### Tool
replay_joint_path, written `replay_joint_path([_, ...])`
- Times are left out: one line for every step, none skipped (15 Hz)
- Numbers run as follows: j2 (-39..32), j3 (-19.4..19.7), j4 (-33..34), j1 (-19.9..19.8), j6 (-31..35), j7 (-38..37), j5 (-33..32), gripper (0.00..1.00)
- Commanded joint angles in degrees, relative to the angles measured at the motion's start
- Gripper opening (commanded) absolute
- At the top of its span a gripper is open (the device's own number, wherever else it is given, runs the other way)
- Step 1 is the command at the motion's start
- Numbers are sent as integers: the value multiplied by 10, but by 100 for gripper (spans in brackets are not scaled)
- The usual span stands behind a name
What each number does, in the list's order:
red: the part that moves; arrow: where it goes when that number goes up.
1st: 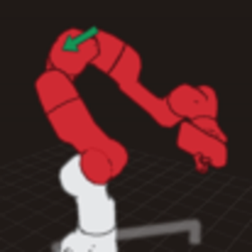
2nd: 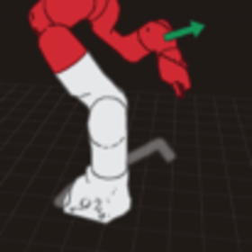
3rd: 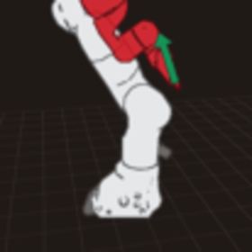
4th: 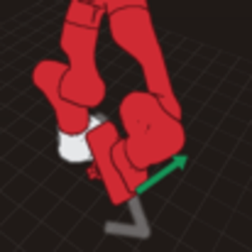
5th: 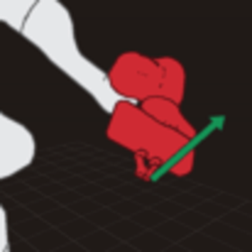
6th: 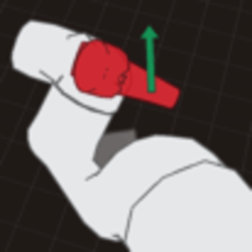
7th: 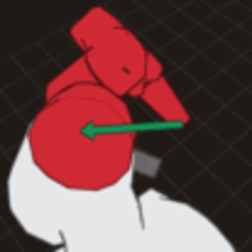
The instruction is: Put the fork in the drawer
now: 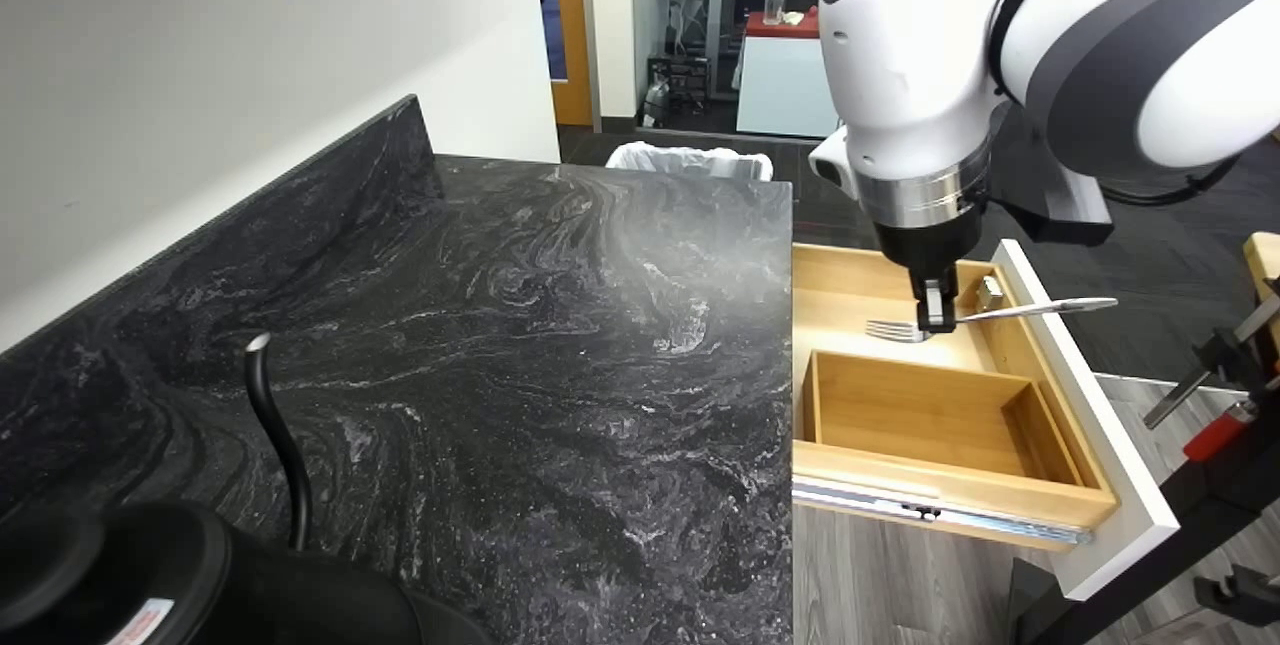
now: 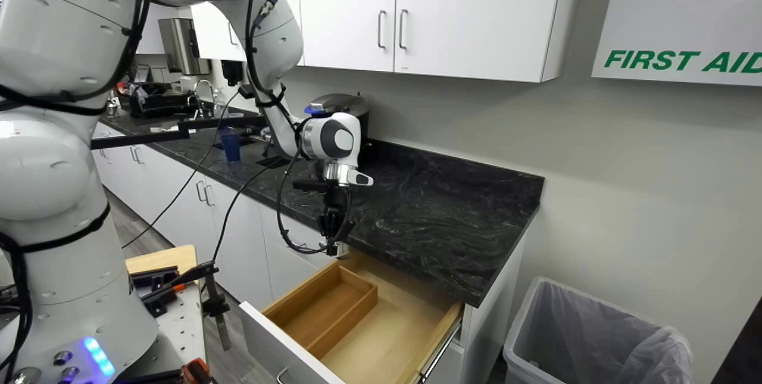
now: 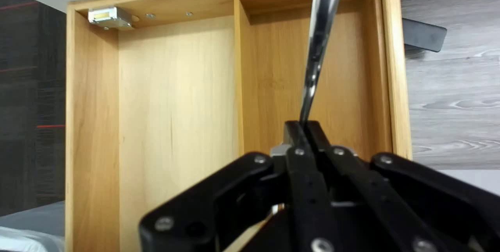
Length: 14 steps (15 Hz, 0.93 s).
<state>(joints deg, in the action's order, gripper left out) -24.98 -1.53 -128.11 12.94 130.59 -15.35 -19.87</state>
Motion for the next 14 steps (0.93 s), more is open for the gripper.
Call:
replay_joint_path([17,-8,-46,-29,82,48,26,4])
replay_joint_path([16,-8,-52,-32,97,58,32,4])
replay_joint_path([15,-7,-58,-35,111,66,35,3])
replay_joint_path([15,-8,-64,-39,120,77,42,4])
replay_joint_path([15,-8,-69,-42,129,85,48,3])
replay_joint_path([15,-8,-74,-44,135,93,54,3])
replay_joint_path([15,-9,-78,-47,140,100,60,3])
replay_joint_path([16,-9,-82,-49,143,109,65,3])
replay_joint_path([16,-9,-86,-50,147,115,69,3])
replay_joint_path([17,-9,-89,-51,149,119,72,3])
replay_joint_path([18,-9,-92,-51,151,126,75,4])
replay_joint_path([19,-9,-95,-52,151,129,76,3])
replay_joint_path([21,-8,-97,-52,152,132,78,3])
replay_joint_path([22,-5,-99,-49,150,128,75,26])
